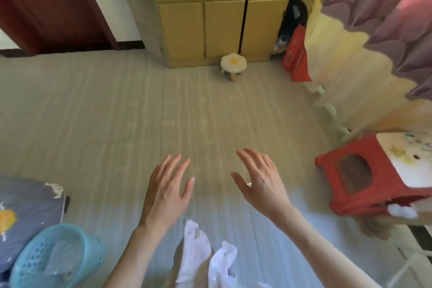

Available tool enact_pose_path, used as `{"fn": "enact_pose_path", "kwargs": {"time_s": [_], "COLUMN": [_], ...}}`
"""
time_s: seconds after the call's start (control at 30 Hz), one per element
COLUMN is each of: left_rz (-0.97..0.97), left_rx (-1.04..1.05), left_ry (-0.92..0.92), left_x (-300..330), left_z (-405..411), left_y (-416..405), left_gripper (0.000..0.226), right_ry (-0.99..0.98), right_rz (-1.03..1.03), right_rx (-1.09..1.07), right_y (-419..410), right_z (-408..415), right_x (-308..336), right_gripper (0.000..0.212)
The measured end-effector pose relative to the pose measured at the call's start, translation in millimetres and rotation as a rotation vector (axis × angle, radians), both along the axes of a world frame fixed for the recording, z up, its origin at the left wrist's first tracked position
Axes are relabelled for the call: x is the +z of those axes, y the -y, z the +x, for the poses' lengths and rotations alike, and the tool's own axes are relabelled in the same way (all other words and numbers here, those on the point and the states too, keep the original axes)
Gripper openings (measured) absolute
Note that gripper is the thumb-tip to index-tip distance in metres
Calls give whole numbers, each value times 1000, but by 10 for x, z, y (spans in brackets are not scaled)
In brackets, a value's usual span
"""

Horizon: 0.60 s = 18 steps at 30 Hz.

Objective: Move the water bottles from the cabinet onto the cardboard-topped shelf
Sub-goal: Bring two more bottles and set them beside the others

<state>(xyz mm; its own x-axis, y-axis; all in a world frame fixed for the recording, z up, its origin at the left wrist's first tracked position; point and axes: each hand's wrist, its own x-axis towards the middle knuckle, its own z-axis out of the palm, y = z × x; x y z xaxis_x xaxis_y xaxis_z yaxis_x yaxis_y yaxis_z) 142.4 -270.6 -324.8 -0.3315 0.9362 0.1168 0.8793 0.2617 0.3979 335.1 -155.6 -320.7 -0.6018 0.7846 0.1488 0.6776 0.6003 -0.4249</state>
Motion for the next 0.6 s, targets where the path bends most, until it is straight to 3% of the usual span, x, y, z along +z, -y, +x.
{"fn": "enact_pose_path", "kwargs": {"time_s": [0.27,0.43,0.6], "left_rz": [-15,28,22], "left_rx": [90,103,93], "left_ry": [27,11,-3], "left_x": [-263,-52,70], "left_z": [-1126,-1950,-2587], "left_y": [-1801,-3147,-4232], "left_gripper": [61,64,52], "right_ry": [75,73,73], "right_rz": [-2,0,-6], "right_rx": [75,75,58], "right_y": [-1966,-3215,-4295], "right_z": [-1227,-2013,-2650], "right_x": [-80,102,192], "right_gripper": [57,58,59]}}
